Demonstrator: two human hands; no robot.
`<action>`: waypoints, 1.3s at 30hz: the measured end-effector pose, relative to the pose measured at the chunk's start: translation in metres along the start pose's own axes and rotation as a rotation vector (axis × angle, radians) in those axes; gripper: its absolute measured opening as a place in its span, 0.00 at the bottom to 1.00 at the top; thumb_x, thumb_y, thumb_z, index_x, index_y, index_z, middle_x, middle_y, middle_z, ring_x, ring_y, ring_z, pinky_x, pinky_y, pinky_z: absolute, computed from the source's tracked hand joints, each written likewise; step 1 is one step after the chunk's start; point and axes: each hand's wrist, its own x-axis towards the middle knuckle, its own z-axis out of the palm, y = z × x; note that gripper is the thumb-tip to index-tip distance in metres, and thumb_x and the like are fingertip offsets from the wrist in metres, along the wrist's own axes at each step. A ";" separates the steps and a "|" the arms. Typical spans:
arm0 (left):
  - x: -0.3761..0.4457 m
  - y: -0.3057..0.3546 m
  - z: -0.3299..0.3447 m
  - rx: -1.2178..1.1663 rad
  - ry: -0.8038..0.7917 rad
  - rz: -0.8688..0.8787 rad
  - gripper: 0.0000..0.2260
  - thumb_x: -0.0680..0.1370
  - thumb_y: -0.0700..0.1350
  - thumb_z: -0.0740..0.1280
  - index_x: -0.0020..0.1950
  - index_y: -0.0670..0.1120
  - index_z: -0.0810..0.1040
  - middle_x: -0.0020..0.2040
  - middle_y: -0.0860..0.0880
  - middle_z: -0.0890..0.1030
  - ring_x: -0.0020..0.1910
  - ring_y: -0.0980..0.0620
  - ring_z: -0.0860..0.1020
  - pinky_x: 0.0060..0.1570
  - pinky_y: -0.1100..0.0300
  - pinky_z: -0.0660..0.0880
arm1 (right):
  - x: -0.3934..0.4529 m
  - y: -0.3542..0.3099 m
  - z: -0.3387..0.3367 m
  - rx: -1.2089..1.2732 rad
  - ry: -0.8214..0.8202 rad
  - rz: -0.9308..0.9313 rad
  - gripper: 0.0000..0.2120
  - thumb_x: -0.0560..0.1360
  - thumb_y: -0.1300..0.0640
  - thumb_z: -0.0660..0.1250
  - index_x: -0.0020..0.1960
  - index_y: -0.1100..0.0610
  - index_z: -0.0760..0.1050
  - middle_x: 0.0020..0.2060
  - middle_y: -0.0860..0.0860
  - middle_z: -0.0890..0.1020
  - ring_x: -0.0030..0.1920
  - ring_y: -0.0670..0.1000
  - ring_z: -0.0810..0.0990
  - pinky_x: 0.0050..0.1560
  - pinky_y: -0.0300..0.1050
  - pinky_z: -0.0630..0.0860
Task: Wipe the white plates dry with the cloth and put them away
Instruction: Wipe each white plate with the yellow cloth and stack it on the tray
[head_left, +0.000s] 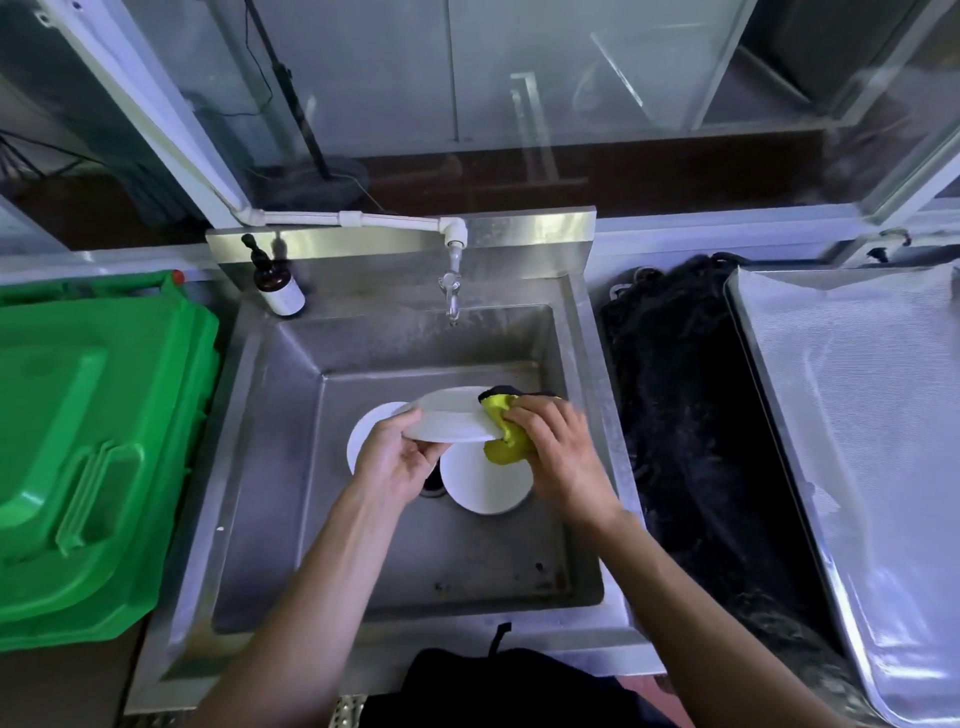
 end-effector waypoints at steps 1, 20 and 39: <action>0.000 -0.002 0.002 0.002 0.006 0.019 0.07 0.81 0.36 0.66 0.59 0.36 0.78 0.46 0.41 0.87 0.43 0.45 0.87 0.35 0.51 0.83 | -0.001 0.005 -0.005 0.004 -0.031 -0.009 0.26 0.73 0.71 0.71 0.69 0.58 0.73 0.65 0.53 0.77 0.62 0.59 0.76 0.63 0.52 0.71; -0.021 -0.034 0.020 0.230 0.016 0.261 0.19 0.81 0.35 0.62 0.72 0.37 0.73 0.67 0.33 0.78 0.63 0.33 0.78 0.54 0.42 0.78 | 0.029 -0.019 -0.023 0.471 -0.382 0.421 0.33 0.71 0.52 0.60 0.77 0.47 0.64 0.74 0.46 0.69 0.74 0.51 0.64 0.75 0.56 0.60; -0.035 -0.029 0.023 0.100 -0.066 0.266 0.17 0.81 0.36 0.64 0.70 0.40 0.76 0.65 0.38 0.81 0.65 0.34 0.78 0.64 0.38 0.75 | 0.009 -0.047 0.018 0.219 -0.177 0.232 0.28 0.82 0.44 0.55 0.79 0.55 0.62 0.81 0.47 0.58 0.82 0.50 0.47 0.80 0.58 0.45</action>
